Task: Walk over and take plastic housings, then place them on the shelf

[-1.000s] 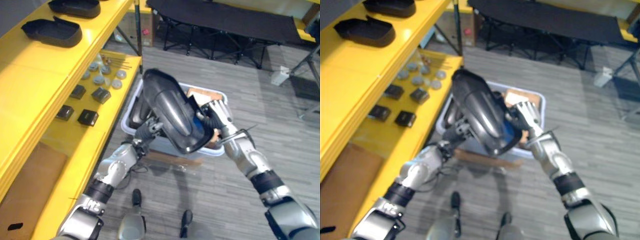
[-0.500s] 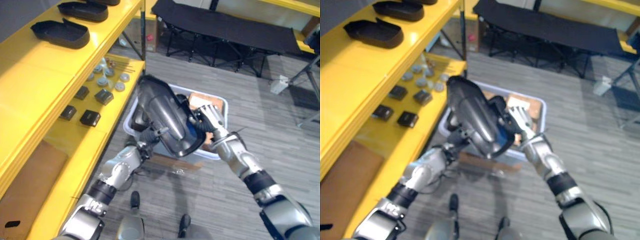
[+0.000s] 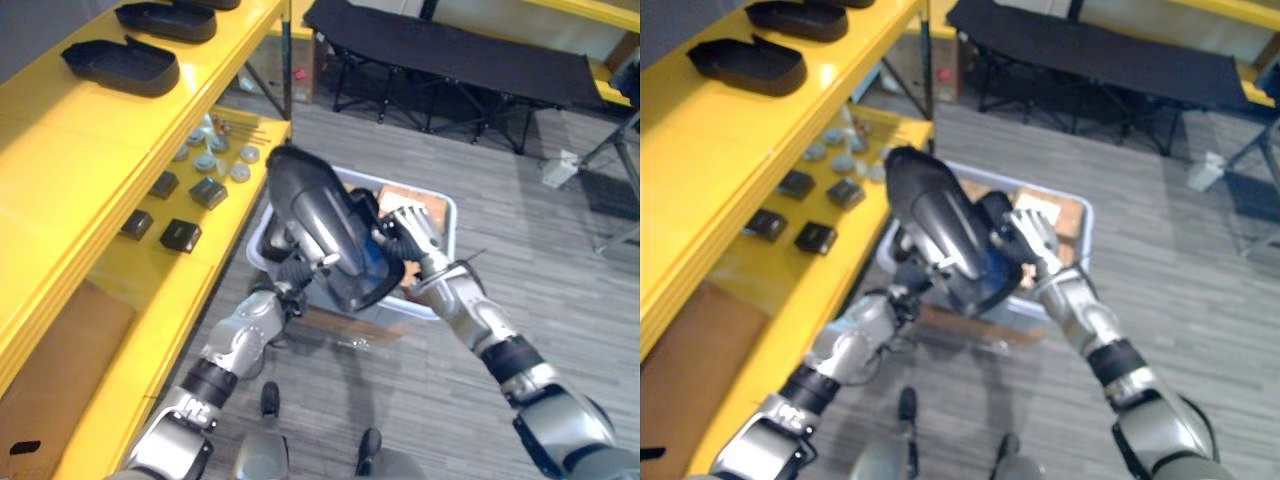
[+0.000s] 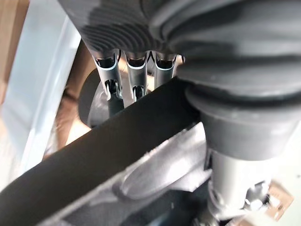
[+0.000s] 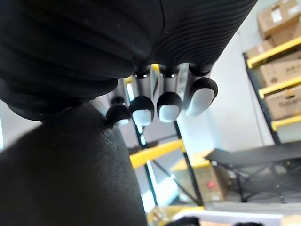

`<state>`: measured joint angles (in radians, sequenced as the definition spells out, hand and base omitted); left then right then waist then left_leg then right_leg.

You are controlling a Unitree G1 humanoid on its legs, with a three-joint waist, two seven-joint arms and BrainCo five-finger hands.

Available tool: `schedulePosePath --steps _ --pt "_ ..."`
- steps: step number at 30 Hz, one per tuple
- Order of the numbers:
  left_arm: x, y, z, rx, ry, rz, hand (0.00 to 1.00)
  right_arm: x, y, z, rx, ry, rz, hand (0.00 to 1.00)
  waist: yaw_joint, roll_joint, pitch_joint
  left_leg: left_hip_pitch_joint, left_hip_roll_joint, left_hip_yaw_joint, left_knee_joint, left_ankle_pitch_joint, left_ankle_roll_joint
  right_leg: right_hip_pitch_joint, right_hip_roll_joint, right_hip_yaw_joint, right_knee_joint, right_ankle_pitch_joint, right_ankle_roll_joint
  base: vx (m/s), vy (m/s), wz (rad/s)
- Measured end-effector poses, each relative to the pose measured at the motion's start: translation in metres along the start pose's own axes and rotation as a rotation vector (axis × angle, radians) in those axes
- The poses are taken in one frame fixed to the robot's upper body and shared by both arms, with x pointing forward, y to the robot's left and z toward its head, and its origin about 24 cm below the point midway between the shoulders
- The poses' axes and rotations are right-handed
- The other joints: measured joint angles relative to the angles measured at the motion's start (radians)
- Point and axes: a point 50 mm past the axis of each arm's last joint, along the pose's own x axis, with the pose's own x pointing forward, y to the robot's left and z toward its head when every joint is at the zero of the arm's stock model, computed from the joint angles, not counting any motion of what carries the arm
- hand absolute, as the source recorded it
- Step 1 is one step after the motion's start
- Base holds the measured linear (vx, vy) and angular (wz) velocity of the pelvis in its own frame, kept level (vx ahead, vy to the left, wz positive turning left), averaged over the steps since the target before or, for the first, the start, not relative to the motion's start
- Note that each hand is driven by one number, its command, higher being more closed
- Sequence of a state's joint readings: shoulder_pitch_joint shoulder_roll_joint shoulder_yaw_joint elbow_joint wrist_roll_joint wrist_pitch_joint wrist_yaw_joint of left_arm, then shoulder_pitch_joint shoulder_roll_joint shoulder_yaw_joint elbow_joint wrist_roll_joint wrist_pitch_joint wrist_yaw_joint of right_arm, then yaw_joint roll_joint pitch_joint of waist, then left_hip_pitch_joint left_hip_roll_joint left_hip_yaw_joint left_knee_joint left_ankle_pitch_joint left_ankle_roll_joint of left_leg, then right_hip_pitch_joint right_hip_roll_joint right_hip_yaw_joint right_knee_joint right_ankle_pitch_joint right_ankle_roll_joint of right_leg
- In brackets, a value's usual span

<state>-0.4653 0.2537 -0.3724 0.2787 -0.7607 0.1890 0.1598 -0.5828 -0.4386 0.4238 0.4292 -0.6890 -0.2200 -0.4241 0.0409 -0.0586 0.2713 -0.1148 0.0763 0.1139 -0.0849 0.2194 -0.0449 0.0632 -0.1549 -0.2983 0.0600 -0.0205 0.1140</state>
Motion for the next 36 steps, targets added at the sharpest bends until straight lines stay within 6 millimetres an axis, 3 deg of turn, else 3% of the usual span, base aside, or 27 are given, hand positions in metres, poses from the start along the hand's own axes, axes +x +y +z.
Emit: schedulePosePath --steps 4,13,14,21,30,36 --pt "0.000 0.003 0.006 0.012 -0.064 0.037 1.00 0.004 -0.003 0.011 0.057 -0.027 -0.057 1.00 0.000 0.001 0.001 0.000 -0.001 0.000 0.002 0.000 0.000 0.000 -0.001 0.000 0.001 -0.001 0.000 0.00 0.000 0.00" --pt "-0.004 0.001 0.006 0.014 -0.131 0.071 1.00 -0.004 -0.002 0.016 0.114 -0.041 -0.097 1.00 -0.001 0.023 0.010 -0.004 -0.001 0.002 -0.002 -0.002 0.000 -0.007 -0.002 0.001 0.000 -0.004 -0.002 0.00 0.000 0.00" --pt "-0.005 0.001 0.004 0.005 -0.132 0.073 1.00 -0.006 -0.002 0.017 0.119 -0.042 -0.098 0.00 -0.001 0.023 0.010 -0.005 -0.002 0.002 -0.002 -0.002 0.000 -0.008 -0.002 0.000 0.000 -0.004 -0.002 0.00 0.000 0.00" --pt "-0.013 0.001 0.009 0.058 -0.216 0.111 1.00 -0.015 0.001 0.021 0.165 -0.059 -0.114 0.00 -0.001 0.023 0.010 -0.005 -0.003 0.002 0.002 -0.001 -0.004 -0.007 -0.004 0.000 0.002 -0.002 0.002 0.00 0.000 0.00" --pt "-0.028 -0.008 0.016 0.194 -0.333 0.139 1.00 -0.035 0.009 0.023 0.372 0.051 -0.193 0.00 -0.001 0.034 0.009 0.011 -0.004 0.002 -0.002 -0.012 -0.007 0.007 -0.004 0.000 0.004 -0.016 -0.003 0.00 0.000 0.00" --pt "-0.045 -0.022 0.025 0.199 -0.477 0.219 1.00 -0.032 -0.014 0.034 0.544 0.066 -0.365 0.00 -0.005 0.061 0.010 0.011 -0.004 0.002 0.002 -0.003 -0.006 -0.002 -0.006 -0.001 0.020 -0.018 -0.005 0.00 0.000 0.00"
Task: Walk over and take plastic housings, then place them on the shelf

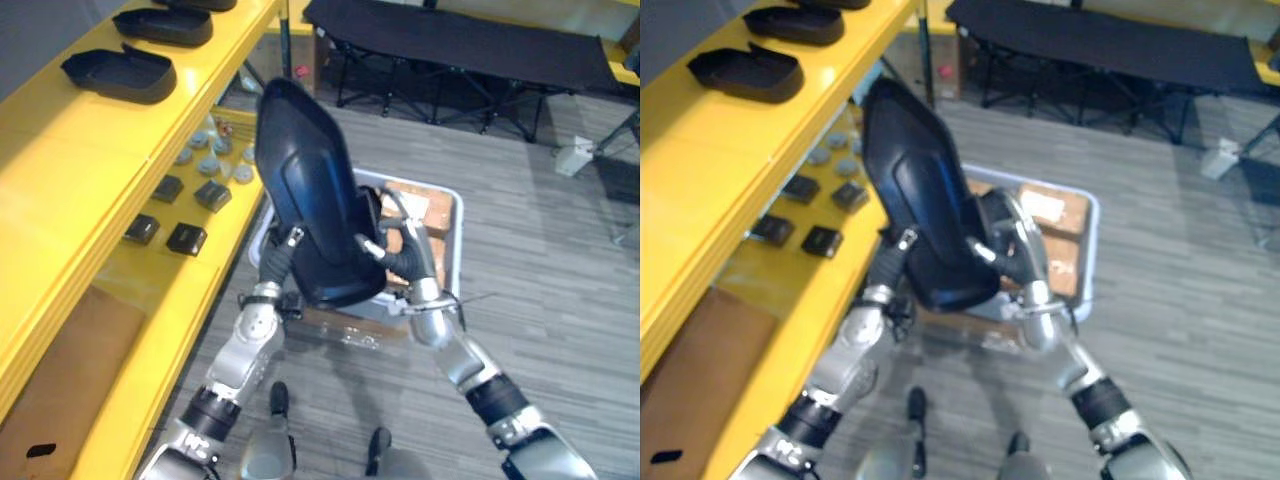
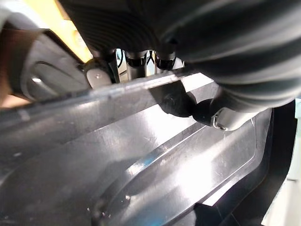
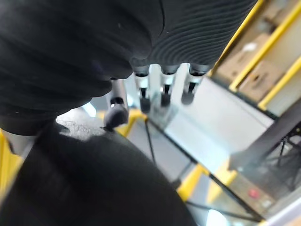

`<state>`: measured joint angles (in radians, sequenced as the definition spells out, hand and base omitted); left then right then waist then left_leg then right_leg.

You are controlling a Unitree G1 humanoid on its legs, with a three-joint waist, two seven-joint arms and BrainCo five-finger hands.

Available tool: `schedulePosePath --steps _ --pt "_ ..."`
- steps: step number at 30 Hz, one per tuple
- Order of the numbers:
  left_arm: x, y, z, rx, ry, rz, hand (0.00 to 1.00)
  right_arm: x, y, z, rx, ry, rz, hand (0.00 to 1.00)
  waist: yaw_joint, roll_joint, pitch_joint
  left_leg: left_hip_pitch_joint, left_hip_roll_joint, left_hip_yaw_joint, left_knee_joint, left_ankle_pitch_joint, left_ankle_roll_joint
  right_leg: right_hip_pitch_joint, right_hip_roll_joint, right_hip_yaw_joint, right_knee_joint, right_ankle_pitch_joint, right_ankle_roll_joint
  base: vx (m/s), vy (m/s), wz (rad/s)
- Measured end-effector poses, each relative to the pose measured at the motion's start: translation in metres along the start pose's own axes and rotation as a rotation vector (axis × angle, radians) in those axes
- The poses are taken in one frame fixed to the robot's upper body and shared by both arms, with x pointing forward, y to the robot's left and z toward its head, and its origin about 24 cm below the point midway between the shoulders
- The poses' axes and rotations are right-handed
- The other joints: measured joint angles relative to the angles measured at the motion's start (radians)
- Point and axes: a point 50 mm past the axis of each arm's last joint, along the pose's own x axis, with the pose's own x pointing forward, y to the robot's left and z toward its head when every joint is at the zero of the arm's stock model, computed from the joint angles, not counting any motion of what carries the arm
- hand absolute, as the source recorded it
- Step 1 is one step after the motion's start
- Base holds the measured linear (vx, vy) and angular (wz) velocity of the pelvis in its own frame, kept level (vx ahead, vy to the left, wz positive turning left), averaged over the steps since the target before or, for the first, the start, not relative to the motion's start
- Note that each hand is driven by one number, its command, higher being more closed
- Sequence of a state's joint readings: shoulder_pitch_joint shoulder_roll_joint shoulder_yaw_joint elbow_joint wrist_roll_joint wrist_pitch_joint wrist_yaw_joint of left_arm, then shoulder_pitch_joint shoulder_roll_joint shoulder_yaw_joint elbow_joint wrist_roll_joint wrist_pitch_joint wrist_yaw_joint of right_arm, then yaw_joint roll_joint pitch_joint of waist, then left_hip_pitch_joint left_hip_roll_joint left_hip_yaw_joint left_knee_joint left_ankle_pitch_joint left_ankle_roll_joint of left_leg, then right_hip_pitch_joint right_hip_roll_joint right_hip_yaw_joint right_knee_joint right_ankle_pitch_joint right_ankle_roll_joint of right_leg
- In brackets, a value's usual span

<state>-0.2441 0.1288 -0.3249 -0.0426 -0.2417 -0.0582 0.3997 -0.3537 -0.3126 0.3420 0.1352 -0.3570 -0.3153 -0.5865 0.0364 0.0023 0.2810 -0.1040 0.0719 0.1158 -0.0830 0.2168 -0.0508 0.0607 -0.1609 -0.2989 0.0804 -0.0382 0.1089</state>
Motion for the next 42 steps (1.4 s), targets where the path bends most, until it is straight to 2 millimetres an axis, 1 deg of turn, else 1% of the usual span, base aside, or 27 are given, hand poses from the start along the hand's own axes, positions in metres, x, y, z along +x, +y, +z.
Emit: schedulePosePath --steps 2,3,5,7,8,10,12,13,14,16,17,19,20,21,23,24,26,28,30,32,35,36,37,38,40,41,42 --pt "-0.006 0.003 0.004 0.122 -0.068 0.057 1.00 0.006 -0.019 0.015 0.100 -0.015 -0.104 0.00 0.000 0.011 -0.002 0.000 0.000 0.000 0.000 0.001 -0.001 -0.003 0.000 0.000 0.001 0.000 0.000 0.00 0.000 0.00" --pt "-0.008 0.005 0.004 0.158 -0.080 0.076 1.00 0.008 -0.025 0.019 0.139 -0.018 -0.126 0.00 -0.002 0.013 -0.003 0.001 0.001 0.001 0.000 0.001 -0.001 -0.003 0.000 0.001 0.001 0.000 0.000 -0.01 -0.014 -0.03" --pt "-0.013 0.020 0.001 0.276 -0.104 0.183 1.00 0.012 -0.044 0.032 0.312 -0.021 -0.171 0.00 -0.019 0.014 -0.004 0.008 0.002 0.004 0.000 0.001 -0.001 0.001 0.001 0.003 0.001 0.000 0.000 -0.01 -0.016 -0.05" --pt "-0.016 0.029 -0.001 0.324 -0.106 0.246 1.00 0.011 -0.051 0.035 0.379 -0.019 -0.178 0.00 -0.027 0.014 -0.004 0.014 0.003 0.007 0.000 0.000 -0.001 0.004 0.000 0.006 0.001 -0.001 -0.002 -0.01 -0.015 -0.07" --pt "-0.020 0.038 -0.003 0.362 -0.105 0.313 1.00 0.007 -0.058 0.036 0.429 -0.002 -0.176 0.00 -0.033 0.014 -0.004 0.023 0.004 0.011 -0.004 -0.001 -0.002 0.010 0.001 0.009 0.000 -0.006 -0.002 -0.03 -0.019 -0.08" --pt "-0.024 0.048 -0.006 0.435 -0.115 0.385 1.00 0.001 -0.063 0.035 0.488 0.019 -0.160 0.00 -0.039 0.014 -0.004 0.032 0.006 0.017 -0.004 -0.006 -0.006 0.011 0.001 0.021 0.001 -0.011 0.001 -0.04 -0.015 -0.11" --pt "-0.027 0.056 -0.010 0.504 -0.116 0.437 1.00 -0.005 -0.066 0.036 0.522 0.035 -0.146 0.00 -0.043 0.016 -0.006 0.036 0.008 0.030 -0.005 -0.010 -0.008 0.009 0.001 0.029 0.001 -0.012 0.001 -0.02 -0.007 -0.13" --pt "-0.028 0.062 -0.012 0.532 -0.111 0.476 1.00 -0.010 -0.069 0.036 0.530 0.040 -0.146 0.00 -0.050 0.018 -0.007 0.036 0.009 0.031 -0.005 -0.010 -0.008 0.008 0.001 0.031 0.000 -0.011 0.001 -0.01 -0.004 -0.07" --pt "-0.029 0.065 -0.014 0.538 -0.105 0.495 1.00 -0.013 -0.071 0.035 0.526 0.046 -0.150 0.00 -0.052 0.018 -0.007 0.037 0.009 0.033 -0.005 -0.010 -0.008 0.008 0.001 0.033 0.000 -0.011 0.001 -0.01 -0.002 -0.06" --pt "-0.034 0.079 -0.017 0.550 -0.096 0.582 1.00 -0.028 -0.084 0.025 0.517 0.106 -0.187 0.00 -0.054 0.018 -0.007 0.036 0.010 0.039 -0.005 -0.011 -0.008 0.004 0.002 0.041 -0.003 -0.007 -0.002 0.00 -0.003 -0.09" --pt "-0.036 0.084 -0.017 0.543 -0.103 0.605 1.00 -0.032 -0.086 0.021 0.524 0.130 -0.191 0.00 -0.054 0.017 -0.007 0.036 0.011 0.043 -0.005 -0.011 -0.007 0.002 0.003 0.047 -0.004 -0.005 -0.003 0.01 -0.005 -0.18" --pt "-0.051 0.099 -0.015 0.514 -0.135 0.669 1.00 -0.056 -0.091 0.002 0.576 0.260 -0.224 0.00 -0.056 0.019 -0.010 0.035 0.014 0.057 -0.005 -0.011 -0.007 -0.007 0.003 0.058 -0.008 -0.002 -0.003 0.03 -0.010 -0.17" --pt "-0.054 0.100 -0.015 0.506 -0.142 0.671 1.00 -0.064 -0.091 -0.003 0.586 0.301 -0.238 0.00 -0.057 0.020 -0.012 0.034 0.013 0.057 -0.005 -0.011 -0.007 -0.007 0.003 0.058 -0.010 -0.002 -0.003 0.04 -0.015 -0.06" --pt "-0.063 0.102 -0.013 0.467 -0.157 0.675 1.00 -0.083 -0.088 -0.017 0.600 0.404 -0.278 0.00 -0.059 0.020 -0.022 0.034 0.013 0.057 -0.005 -0.012 -0.007 -0.006 0.004 0.058 -0.014 -0.002 -0.003 0.05 -0.017 -0.02" --pt "-0.082 0.099 -0.005 0.406 -0.197 0.672 1.00 -0.115 -0.082 -0.035 0.614 0.569 -0.357 0.00 -0.064 0.019 -0.038 0.033 0.013 0.059 -0.005 -0.017 -0.009 -0.005 0.004 0.058 -0.020 -0.002 -0.004 0.06 -0.017 -0.03" --pt "-0.092 0.096 0.002 0.350 -0.231 0.654 1.00 -0.138 -0.081 -0.043 0.636 0.657 -0.436 0.00 -0.065 0.023 -0.043 0.034 0.013 0.060 -0.005 -0.022 -0.010 -0.004 0.004 0.058 -0.022 -0.003 -0.004 0.05 -0.014 -0.02" --pt "-0.101 0.094 0.012 0.304 -0.290 0.612 1.00 -0.168 -0.089 -0.052 0.620 0.744 -0.535 0.00 -0.071 0.038 -0.053 0.035 0.013 0.060 -0.005 -0.025 -0.014 -0.001 0.004 0.058 -0.024 -0.003 -0.004 0.02 -0.006 0.00" --pt "-0.102 0.095 0.015 0.279 -0.308 0.601 1.00 -0.174 -0.095 -0.055 0.625 0.739 -0.557 0.00 -0.077 0.045 -0.057 0.038 0.013 0.060 -0.005 -0.025 -0.014 0.002 0.004 0.057 -0.025 -0.003 -0.004 0.00 0.000 0.00" --pt "-0.102 0.096 0.019 0.247 -0.332 0.591 1.00 -0.174 -0.106 -0.056 0.603 0.700 -0.547 0.00 -0.081 0.051 -0.062 0.051 0.014 0.060 -0.005 -0.028 -0.017 0.015 0.005 0.057 -0.026 -0.003 -0.003 0.00 0.000 0.00" --pt "-0.103 0.099 0.026 0.250 -0.363 0.605 1.00 -0.166 -0.108 -0.056 0.607 0.660 -0.501 0.00 -0.079 0.050 -0.084 0.051 0.016 0.056 -0.005 -0.028 -0.018 0.018 0.007 0.054 -0.027 -0.003 -0.002 -0.01 -0.002 0.03" --pt "-0.104 0.112 0.045 0.289 -0.445 0.655 1.00 -0.141 -0.106 -0.056 0.635 0.569 -0.432 0.00 -0.077 0.050 -0.088 0.048 0.011 0.029 -0.005 -0.028 -0.018 0.037 0.007 0.025 -0.032 -0.007 0.004 -0.01 -0.001 0.27" --pt "-0.107 0.121 0.054 0.320 -0.481 0.706 1.00 -0.126 -0.101 -0.055 0.659 0.529 -0.399 0.00 -0.063 0.050 -0.092 0.045 0.004 0.000 -0.005 -0.027 -0.018 0.052 0.006 -0.003 -0.037 -0.009 0.007 -0.02 0.002 0.57" --pt "-0.110 0.127 0.059 0.337 -0.496 0.740 1.00 -0.119 -0.095 -0.054 0.675 0.512 -0.369 0.00 -0.046 0.050 -0.102 0.037 0.001 -0.016 -0.005 -0.027 -0.019 0.056 0.006 -0.022 -0.040 -0.010 0.008 -0.01 -0.002 0.57" --pt "-0.113 0.131 0.063 0.350 -0.504 0.764 1.00 -0.114 -0.090 -0.053 0.689 0.505 -0.346 0.00 -0.037 0.049 -0.109 0.031 -0.002 -0.029 -0.005 -0.027 -0.019 0.060 0.006 -0.036 -0.043 -0.011 0.008 0.02 -0.014 0.56" --pt "-0.129 0.149 0.074 0.427 -0.513 0.868 1.00 -0.094 -0.064 -0.050 0.731 0.491 -0.238 0.00 0.011 0.044 -0.117 0.025 -0.014 -0.080 -0.005 -0.023 -0.023 0.084 0.004 -0.087 -0.043 -0.021 0.003 0.04 -0.037 0.62" --pt "-0.133 0.153 0.075 0.450 -0.506 0.886 1.00 -0.091 -0.057 -0.050 0.731 0.498 -0.213 0.00 0.023 0.042 -0.128 0.017 -0.016 -0.088 -0.005 -0.021 -0.021 0.085 0.004 -0.099 -0.043 -0.024 0.004 0.07 -0.055 0.63" --pt "-0.143 0.160 0.077 0.495 -0.491 0.917 1.00 -0.085 -0.043 -0.049 0.741 0.507 -0.153 0.00 0.053 0.039 -0.138 0.010 -0.024 -0.112 -0.005 -0.016 -0.021 0.096 0.003 -0.126 -0.043 -0.032 0.006 0.09 -0.062 0.70"
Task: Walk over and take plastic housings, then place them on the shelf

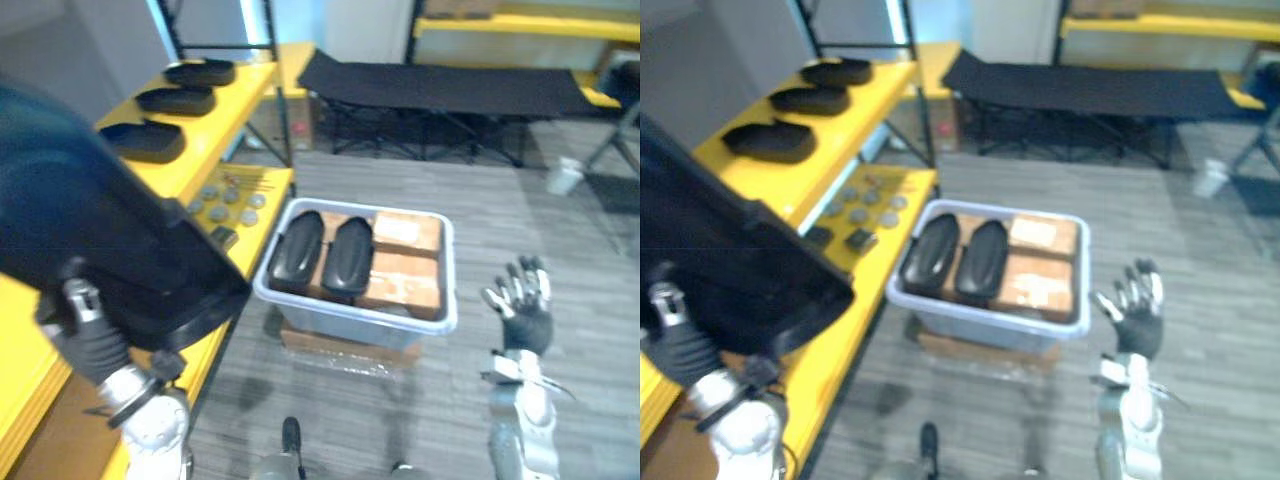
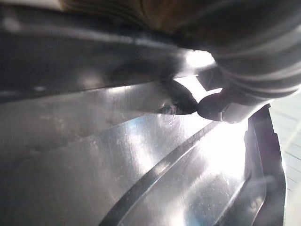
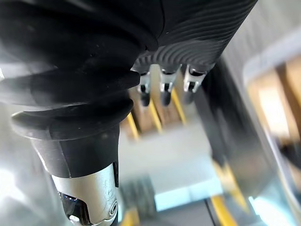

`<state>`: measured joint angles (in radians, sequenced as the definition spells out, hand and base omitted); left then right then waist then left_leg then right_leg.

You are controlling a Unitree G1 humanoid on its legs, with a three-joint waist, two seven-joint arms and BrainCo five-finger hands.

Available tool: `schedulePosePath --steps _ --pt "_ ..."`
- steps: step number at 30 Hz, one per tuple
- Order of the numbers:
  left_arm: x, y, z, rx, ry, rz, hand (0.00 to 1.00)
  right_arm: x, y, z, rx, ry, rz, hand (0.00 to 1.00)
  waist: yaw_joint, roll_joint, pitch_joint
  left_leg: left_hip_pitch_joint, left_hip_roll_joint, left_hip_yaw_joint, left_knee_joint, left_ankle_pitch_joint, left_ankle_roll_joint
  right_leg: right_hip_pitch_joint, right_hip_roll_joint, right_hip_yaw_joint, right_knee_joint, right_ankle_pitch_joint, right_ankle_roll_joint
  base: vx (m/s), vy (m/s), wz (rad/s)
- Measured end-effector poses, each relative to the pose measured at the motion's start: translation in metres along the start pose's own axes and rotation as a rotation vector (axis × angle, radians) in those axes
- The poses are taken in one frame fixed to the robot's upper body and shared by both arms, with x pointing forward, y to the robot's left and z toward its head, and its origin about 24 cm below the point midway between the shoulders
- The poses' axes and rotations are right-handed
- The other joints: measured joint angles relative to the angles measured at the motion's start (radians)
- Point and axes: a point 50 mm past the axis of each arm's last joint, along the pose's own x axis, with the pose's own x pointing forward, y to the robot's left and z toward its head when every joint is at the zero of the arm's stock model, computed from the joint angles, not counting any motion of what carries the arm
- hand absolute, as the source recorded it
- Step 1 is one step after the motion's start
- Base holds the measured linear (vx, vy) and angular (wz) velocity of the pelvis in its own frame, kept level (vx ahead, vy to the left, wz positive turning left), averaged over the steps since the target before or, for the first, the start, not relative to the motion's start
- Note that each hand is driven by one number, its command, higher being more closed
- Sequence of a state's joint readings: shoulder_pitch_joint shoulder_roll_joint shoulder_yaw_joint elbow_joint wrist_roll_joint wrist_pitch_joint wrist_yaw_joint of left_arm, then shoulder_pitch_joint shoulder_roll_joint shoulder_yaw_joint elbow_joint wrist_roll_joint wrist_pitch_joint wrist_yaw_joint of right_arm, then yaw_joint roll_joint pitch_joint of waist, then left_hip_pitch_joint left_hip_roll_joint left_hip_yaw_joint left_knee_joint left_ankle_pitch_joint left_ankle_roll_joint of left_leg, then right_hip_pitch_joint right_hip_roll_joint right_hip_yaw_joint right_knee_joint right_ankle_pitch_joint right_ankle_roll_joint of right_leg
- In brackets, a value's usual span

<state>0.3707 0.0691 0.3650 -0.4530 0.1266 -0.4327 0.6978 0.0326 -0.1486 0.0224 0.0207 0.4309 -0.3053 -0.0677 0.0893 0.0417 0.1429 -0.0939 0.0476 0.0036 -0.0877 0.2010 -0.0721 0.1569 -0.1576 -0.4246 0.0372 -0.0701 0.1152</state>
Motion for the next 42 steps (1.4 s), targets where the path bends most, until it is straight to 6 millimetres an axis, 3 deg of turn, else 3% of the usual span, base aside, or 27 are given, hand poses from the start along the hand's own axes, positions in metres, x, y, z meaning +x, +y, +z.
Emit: schedulePosePath --steps 5,9,13,23,27,31,33,35,38,41,42 --pt "0.000 0.041 -0.003 0.163 0.017 0.093 1.00 0.025 0.041 -0.012 -0.019 0.054 0.155 0.00 0.107 -0.034 -0.006 -0.014 -0.037 -0.104 0.000 0.011 -0.003 0.054 -0.004 -0.113 -0.003 -0.028 0.007 0.05 -0.050 0.64" --pt "-0.001 0.050 -0.004 0.143 0.048 0.087 1.00 0.032 0.056 -0.014 -0.058 0.071 0.207 0.00 0.140 -0.062 -0.012 -0.035 -0.049 -0.151 0.000 0.012 -0.001 0.058 -0.003 -0.158 0.008 -0.049 0.005 0.02 -0.045 0.43" --pt "-0.003 0.049 -0.006 0.103 0.074 0.056 1.00 0.031 0.051 -0.019 -0.078 0.099 0.190 0.00 0.141 -0.078 -0.016 -0.046 -0.058 -0.176 0.000 0.021 0.002 0.057 -0.004 -0.181 0.026 -0.063 0.005 -0.01 -0.016 0.18" --pt "-0.010 0.046 -0.020 0.108 0.147 0.025 1.00 0.022 0.031 -0.024 -0.113 0.149 0.232 0.00 0.119 -0.084 0.005 -0.050 -0.047 -0.180 0.000 0.021 0.003 0.051 0.005 -0.190 0.051 -0.082 0.009 -0.04 -0.013 0.03" --pt "-0.011 0.038 -0.022 0.037 0.172 -0.007 1.00 0.014 0.019 -0.027 -0.124 0.172 0.211 0.00 0.116 -0.098 0.022 -0.109 -0.056 -0.156 0.005 0.039 0.047 0.064 0.012 -0.315 0.057 -0.100 0.018 -0.02 -0.031 0.82" --pt "-0.011 0.037 -0.024 0.017 0.190 -0.019 1.00 0.021 0.023 -0.022 -0.123 0.140 0.235 0.00 0.135 -0.096 0.077 -0.116 -0.082 -0.168 0.006 0.065 0.052 0.073 -0.017 -0.354 0.138 -0.138 0.016 0.02 -0.013 0.64" --pt "-0.009 0.034 -0.024 0.002 0.181 -0.023 1.00 0.030 0.029 -0.013 -0.126 0.089 0.258 0.00 0.140 -0.095 0.122 -0.118 -0.108 -0.181 0.032 0.061 0.056 0.071 -0.051 -0.339 0.212 -0.182 0.003 -0.01 0.011 0.45" --pt "-0.003 0.025 -0.024 -0.037 0.159 -0.019 1.00 0.045 0.039 0.002 -0.144 -0.008 0.293 0.00 0.138 -0.085 0.190 -0.167 -0.130 -0.194 0.134 0.016 0.052 0.044 -0.073 -0.280 0.316 -0.237 -0.032 -0.06 0.025 0.46" --pt "0.002 0.018 -0.026 -0.062 0.146 -0.028 1.00 0.048 0.040 0.008 -0.168 -0.046 0.301 0.00 0.125 -0.072 0.231 -0.188 -0.143 -0.224 0.168 0.007 0.052 0.020 -0.064 -0.183 0.380 -0.256 -0.038 -0.07 0.017 0.58" --pt "0.013 0.006 -0.026 -0.104 0.113 -0.090 1.00 0.048 0.033 0.010 -0.224 -0.060 0.265 0.00 0.106 -0.063 0.261 -0.211 -0.150 -0.238 0.142 0.004 0.048 0.005 -0.028 -0.109 0.391 -0.321 -0.103 -0.09 -0.048 1.01" --pt "0.021 -0.002 -0.023 -0.146 0.074 -0.099 1.00 0.051 0.030 0.016 -0.243 -0.097 0.249 0.00 0.099 -0.085 0.279 -0.246 -0.167 -0.206 0.157 -0.018 0.055 0.007 -0.036 -0.098 0.340 -0.373 -0.068 -0.12 -0.073 0.88"
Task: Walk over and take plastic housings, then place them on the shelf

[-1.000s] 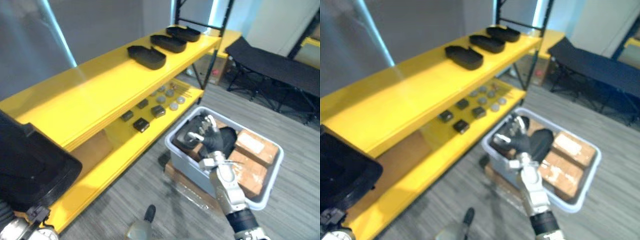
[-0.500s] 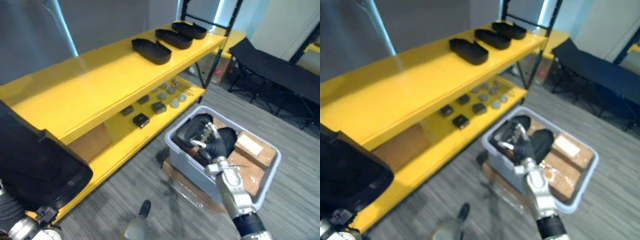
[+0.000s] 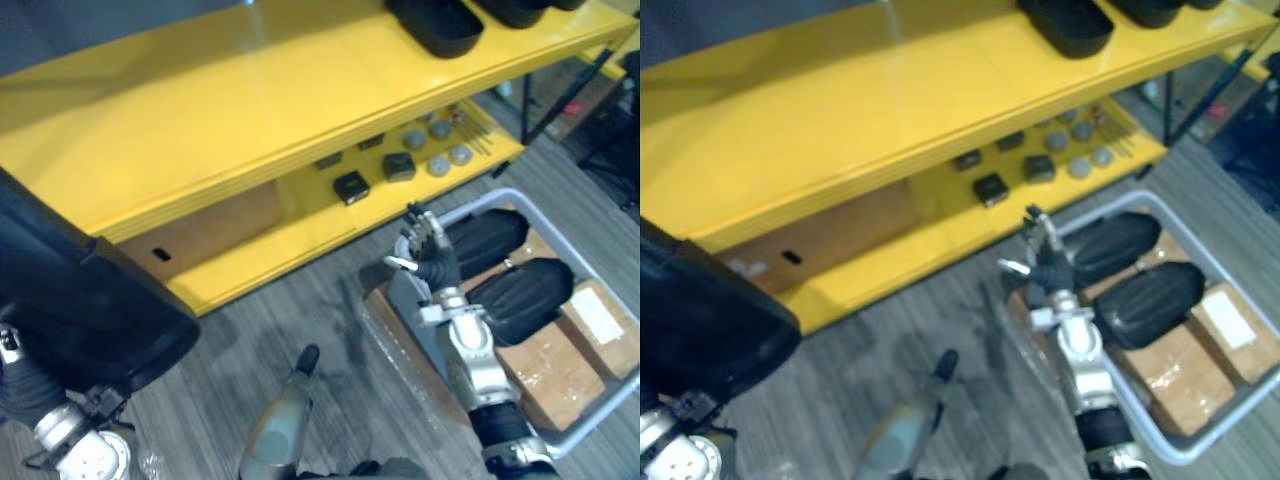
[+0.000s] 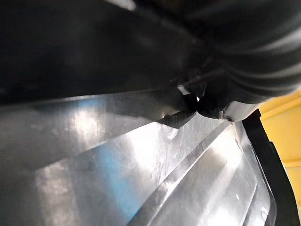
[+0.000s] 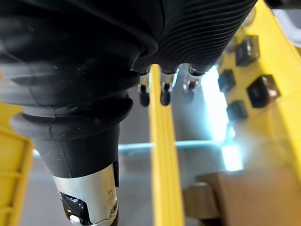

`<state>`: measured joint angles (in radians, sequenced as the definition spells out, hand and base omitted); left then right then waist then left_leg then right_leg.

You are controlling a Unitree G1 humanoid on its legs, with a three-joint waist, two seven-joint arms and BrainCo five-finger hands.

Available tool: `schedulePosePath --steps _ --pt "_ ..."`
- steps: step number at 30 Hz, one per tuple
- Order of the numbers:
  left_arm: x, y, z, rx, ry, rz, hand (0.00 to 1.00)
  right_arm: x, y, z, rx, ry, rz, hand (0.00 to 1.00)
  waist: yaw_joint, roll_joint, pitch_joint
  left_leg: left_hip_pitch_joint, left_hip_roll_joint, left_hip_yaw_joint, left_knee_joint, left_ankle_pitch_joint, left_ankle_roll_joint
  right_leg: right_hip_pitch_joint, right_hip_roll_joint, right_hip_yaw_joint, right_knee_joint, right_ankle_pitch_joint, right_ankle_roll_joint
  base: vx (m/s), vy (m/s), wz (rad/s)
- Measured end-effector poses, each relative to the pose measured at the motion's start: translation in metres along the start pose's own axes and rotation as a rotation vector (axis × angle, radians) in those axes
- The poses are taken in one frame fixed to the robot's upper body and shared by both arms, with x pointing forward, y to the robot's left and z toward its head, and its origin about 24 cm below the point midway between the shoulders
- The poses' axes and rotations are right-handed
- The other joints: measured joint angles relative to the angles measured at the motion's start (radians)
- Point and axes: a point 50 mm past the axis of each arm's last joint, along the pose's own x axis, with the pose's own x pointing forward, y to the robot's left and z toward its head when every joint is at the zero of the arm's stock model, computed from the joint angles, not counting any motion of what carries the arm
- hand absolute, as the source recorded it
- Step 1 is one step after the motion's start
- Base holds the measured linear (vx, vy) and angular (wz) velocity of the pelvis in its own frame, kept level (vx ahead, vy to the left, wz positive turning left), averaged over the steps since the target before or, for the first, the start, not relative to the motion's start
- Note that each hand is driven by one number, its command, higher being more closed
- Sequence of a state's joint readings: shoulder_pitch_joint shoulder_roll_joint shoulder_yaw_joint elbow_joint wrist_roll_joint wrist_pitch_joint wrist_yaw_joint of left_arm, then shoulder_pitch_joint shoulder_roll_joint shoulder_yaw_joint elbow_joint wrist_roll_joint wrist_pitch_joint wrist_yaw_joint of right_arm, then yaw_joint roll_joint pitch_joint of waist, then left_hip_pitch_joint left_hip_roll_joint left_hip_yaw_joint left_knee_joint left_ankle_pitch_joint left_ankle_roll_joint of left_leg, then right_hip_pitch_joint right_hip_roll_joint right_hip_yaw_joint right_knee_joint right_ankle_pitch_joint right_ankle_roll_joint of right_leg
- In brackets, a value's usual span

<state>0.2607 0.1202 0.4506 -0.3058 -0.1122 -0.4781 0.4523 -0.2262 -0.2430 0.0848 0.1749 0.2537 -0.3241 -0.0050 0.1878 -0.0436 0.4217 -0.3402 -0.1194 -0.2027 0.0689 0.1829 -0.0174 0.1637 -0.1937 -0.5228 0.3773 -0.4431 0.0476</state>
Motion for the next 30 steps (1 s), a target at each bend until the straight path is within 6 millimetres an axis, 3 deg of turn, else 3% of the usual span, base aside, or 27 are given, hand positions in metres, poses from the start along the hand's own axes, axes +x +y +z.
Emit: schedulePosePath --steps 1,2,3,6,11,18,20,22,23,25,26,28,30 --pt "0.003 -0.002 0.002 -0.022 -0.029 0.008 1.00 0.003 -0.003 0.004 -0.016 -0.023 -0.017 0.00 -0.008 0.011 0.024 -0.041 -0.001 0.024 0.107 -0.018 0.030 0.001 0.003 -0.024 0.004 0.002 0.008 -0.10 -0.054 0.69" --pt "0.005 -0.001 0.005 -0.027 -0.055 0.018 1.00 0.004 -0.003 0.005 -0.010 -0.033 -0.028 0.00 0.001 0.016 0.041 -0.045 0.003 0.041 0.167 -0.033 0.030 -0.002 0.006 -0.027 0.014 -0.001 0.012 -0.04 -0.017 0.39" --pt "0.007 0.000 0.007 -0.029 -0.070 0.026 1.00 0.003 -0.002 0.005 -0.009 -0.035 -0.031 0.00 0.002 0.009 0.046 -0.041 0.005 0.042 0.137 -0.026 0.010 -0.016 -0.001 -0.020 0.034 -0.010 0.021 0.00 -0.029 0.10" --pt "0.010 -0.005 0.012 -0.046 -0.104 0.023 1.00 0.013 -0.002 0.015 -0.010 -0.079 -0.027 0.00 -0.001 0.008 0.047 -0.028 0.002 0.066 0.109 0.000 0.017 -0.028 -0.013 0.005 0.037 0.009 0.051 0.02 -0.001 -0.11" --pt "0.020 -0.019 0.033 -0.073 -0.257 0.003 1.00 0.017 -0.009 0.026 -0.004 -0.138 -0.070 0.00 -0.032 0.008 0.047 -0.005 0.008 0.088 0.103 -0.015 0.014 -0.030 -0.019 0.043 0.052 0.007 0.048 0.00 0.000 -0.16" --pt "0.022 -0.026 0.045 -0.034 -0.348 -0.028 1.00 0.017 -0.010 0.045 0.001 -0.240 -0.116 0.00 -0.038 0.008 0.046 0.029 0.012 0.138 0.128 -0.051 0.018 -0.003 -0.028 0.091 0.039 0.015 0.045 0.01 0.010 -0.21" --pt "0.024 -0.027 0.048 -0.032 -0.366 -0.047 1.00 0.015 -0.016 0.044 -0.011 -0.236 -0.145 0.00 -0.039 0.013 0.042 0.038 0.022 0.138 0.152 -0.077 0.020 -0.008 -0.018 0.124 0.081 0.053 0.019 0.06 0.044 -0.08" --pt "0.025 -0.028 0.049 -0.005 -0.386 -0.066 1.00 0.007 -0.027 0.040 -0.021 -0.217 -0.198 0.00 -0.046 0.021 0.032 0.071 0.039 0.131 0.146 -0.095 0.024 -0.088 -0.024 0.187 0.266 0.147 -0.050 0.08 0.090 -0.03" --pt "0.025 -0.028 0.049 0.002 -0.389 -0.070 1.00 0.005 -0.031 0.039 -0.025 -0.210 -0.217 0.00 -0.050 0.019 0.028 0.084 0.039 0.130 0.141 -0.099 0.027 -0.112 -0.031 0.207 0.324 0.183 -0.058 0.12 0.087 0.10" --pt "0.024 -0.025 0.048 0.030 -0.379 -0.088 1.00 -0.012 -0.048 0.029 -0.046 -0.161 -0.290 0.00 -0.071 0.017 -0.009 0.149 0.031 0.100 0.078 -0.105 0.036 -0.194 -0.034 0.284 0.483 0.396 -0.087 0.18 0.053 0.25" --pt "0.024 -0.025 0.048 0.029 -0.378 -0.096 1.00 -0.018 -0.053 0.027 -0.054 -0.148 -0.310 0.00 -0.078 0.017 -0.021 0.165 0.036 0.081 0.059 -0.106 0.038 -0.213 -0.032 0.294 0.512 0.455 -0.090 0.24 -0.009 0.41" --pt "0.026 -0.028 0.048 0.025 -0.377 -0.117 1.00 -0.031 -0.067 0.024 -0.077 -0.123 -0.357 0.00 -0.099 0.023 -0.061 0.185 0.042 0.047 0.045 -0.102 0.071 -0.265 0.000 0.349 0.530 0.292 -0.068 0.23 -0.035 0.42" --pt "0.027 -0.032 0.047 0.018 -0.362 -0.141 1.00 -0.038 -0.074 0.029 -0.095 -0.135 -0.371 0.00 -0.117 0.027 -0.080 0.194 0.049 0.021 0.048 -0.115 0.075 -0.299 0.040 0.382 0.425 0.220 -0.058 0.17 -0.047 0.36"
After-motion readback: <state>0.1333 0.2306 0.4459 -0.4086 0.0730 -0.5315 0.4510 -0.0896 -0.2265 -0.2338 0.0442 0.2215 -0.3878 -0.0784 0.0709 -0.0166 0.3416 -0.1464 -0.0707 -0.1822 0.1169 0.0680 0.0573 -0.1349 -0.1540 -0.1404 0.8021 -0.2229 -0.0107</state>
